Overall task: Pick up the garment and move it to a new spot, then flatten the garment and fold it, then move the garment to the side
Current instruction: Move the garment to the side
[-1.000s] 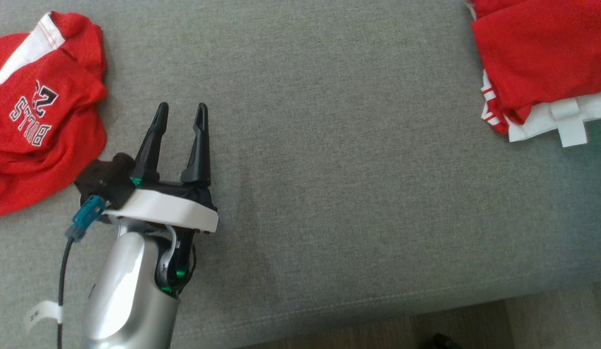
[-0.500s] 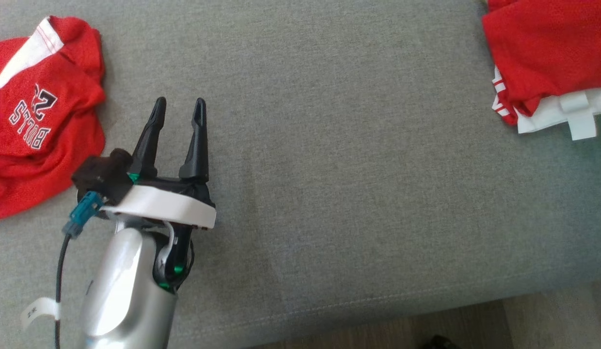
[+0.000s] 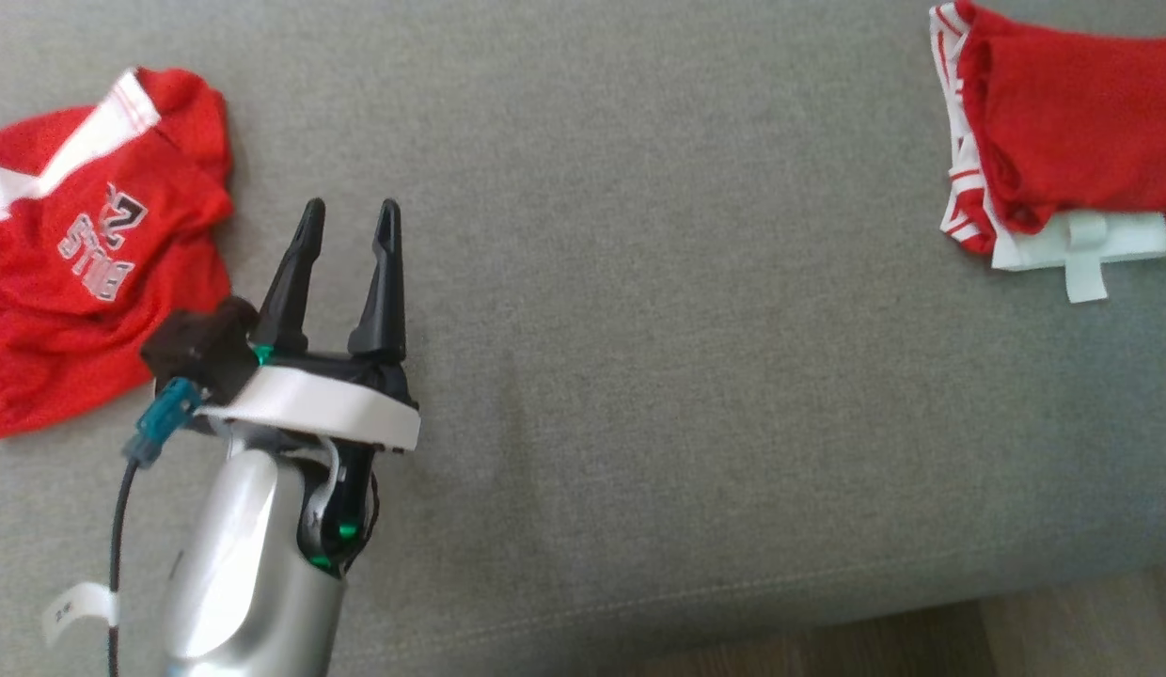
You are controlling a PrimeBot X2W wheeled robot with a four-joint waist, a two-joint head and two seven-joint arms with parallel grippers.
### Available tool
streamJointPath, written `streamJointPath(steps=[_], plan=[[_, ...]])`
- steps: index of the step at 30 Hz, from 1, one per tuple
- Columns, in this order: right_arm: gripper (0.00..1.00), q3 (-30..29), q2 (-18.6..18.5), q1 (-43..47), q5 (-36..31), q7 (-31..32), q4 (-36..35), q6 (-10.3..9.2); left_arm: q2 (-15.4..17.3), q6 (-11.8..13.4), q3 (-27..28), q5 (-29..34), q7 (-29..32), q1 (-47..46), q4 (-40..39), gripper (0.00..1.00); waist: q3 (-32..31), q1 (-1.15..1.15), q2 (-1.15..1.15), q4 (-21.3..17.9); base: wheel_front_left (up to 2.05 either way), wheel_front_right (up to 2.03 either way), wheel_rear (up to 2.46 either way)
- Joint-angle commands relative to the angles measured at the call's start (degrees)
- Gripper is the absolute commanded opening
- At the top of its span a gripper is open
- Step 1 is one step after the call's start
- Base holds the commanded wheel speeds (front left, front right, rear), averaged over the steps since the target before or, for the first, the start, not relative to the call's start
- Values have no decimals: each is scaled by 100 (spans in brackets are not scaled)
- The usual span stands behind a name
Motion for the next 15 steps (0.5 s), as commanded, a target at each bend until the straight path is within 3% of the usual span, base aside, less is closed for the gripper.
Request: streamJointPath(steps=[1,15], plan=[[100,82,28,38,43,-77,-275,20,47,36,150,-52,-30,41,-172,100,-184,0,0,58,0,0,0],[100,370,1688,989,177,-515,-739,20,47,229,195,-319,-30,642,-339,100,-1240,0,0,352,0,0,0]])
